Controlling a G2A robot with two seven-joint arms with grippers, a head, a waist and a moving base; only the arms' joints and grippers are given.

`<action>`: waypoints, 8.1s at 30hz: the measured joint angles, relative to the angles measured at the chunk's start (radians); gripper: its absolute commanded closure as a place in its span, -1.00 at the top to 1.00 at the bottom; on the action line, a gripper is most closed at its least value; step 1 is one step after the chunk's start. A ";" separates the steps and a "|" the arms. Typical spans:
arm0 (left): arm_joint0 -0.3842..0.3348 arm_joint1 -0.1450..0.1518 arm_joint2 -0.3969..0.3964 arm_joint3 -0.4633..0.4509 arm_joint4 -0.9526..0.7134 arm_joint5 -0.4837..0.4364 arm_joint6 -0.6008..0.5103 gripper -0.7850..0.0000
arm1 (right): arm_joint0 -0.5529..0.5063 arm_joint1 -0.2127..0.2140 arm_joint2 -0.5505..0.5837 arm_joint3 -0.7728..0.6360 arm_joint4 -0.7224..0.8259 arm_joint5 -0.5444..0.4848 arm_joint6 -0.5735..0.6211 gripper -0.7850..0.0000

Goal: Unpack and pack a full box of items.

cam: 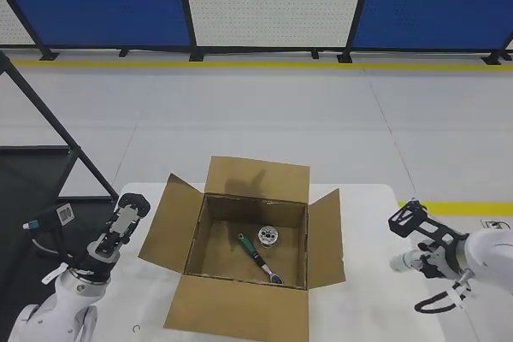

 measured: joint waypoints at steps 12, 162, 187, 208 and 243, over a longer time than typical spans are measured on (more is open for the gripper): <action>0.000 0.000 0.000 0.000 0.000 0.000 0.000 1.00 | -0.016 -0.070 -0.133 0.195 -0.053 0.050 -0.137 -1.00; 0.072 -0.001 -0.062 -0.030 -0.003 0.027 0.099 1.00 | 0.457 -0.999 -0.728 1.090 0.047 -0.094 -0.470 1.00; 0.072 -0.001 -0.062 -0.030 -0.003 0.027 0.099 1.00 | 0.433 -1.183 -0.711 1.418 -0.051 -0.081 -0.562 0.47; 0.072 -0.001 -0.062 -0.030 -0.003 0.027 0.099 1.00 | 0.458 -1.243 -0.660 1.509 -0.109 -0.166 -0.612 -1.00; 0.072 -0.001 -0.062 -0.030 -0.003 0.027 0.099 1.00 | -0.066 -0.798 0.014 0.283 -0.335 -0.217 -0.373 -1.00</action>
